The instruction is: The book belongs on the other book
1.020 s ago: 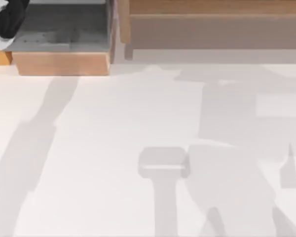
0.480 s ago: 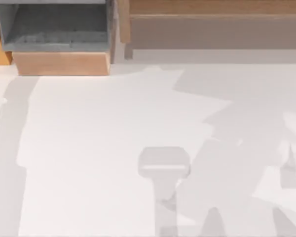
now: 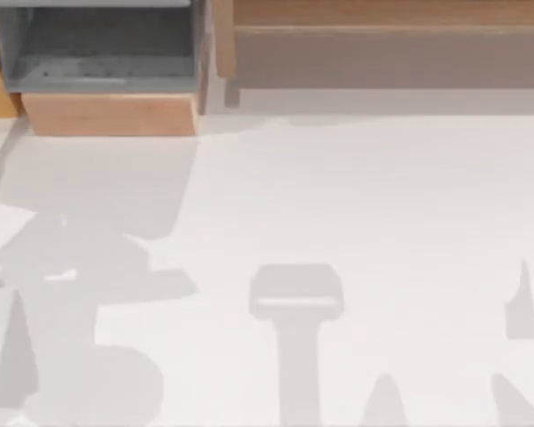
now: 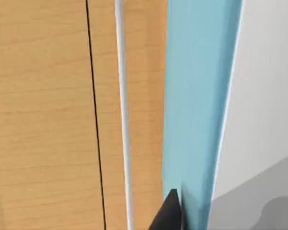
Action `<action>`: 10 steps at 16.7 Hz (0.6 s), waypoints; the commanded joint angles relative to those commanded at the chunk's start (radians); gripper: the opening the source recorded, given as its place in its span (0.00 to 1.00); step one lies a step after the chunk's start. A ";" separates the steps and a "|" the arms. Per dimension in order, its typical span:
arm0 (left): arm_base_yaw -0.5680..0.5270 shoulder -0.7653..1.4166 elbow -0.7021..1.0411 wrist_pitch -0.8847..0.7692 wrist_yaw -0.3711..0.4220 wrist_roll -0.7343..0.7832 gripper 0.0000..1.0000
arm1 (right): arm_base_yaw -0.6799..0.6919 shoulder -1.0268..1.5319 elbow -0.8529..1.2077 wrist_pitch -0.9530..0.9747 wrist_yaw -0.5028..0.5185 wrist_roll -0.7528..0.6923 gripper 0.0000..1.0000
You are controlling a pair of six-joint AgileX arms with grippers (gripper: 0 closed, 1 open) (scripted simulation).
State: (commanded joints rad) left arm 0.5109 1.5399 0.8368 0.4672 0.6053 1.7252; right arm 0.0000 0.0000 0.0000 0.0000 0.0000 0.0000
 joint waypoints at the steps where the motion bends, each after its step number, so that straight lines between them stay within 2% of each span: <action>1: 0.046 0.052 -0.021 -0.022 0.010 0.073 0.00 | 0.000 0.000 0.000 0.000 0.000 0.000 1.00; 5: 0.178 0.223 -0.078 -0.088 0.032 0.264 0.00 | 0.000 0.000 0.000 0.000 0.000 0.000 1.00; 10: 0.205 0.254 -0.087 -0.101 0.035 0.297 0.00 | 0.000 0.000 0.000 0.000 0.000 0.000 1.00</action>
State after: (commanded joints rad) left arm 0.7156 1.7938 0.7498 0.3661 0.6401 2.0221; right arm 0.0000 0.0000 0.0000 0.0000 0.0000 0.0000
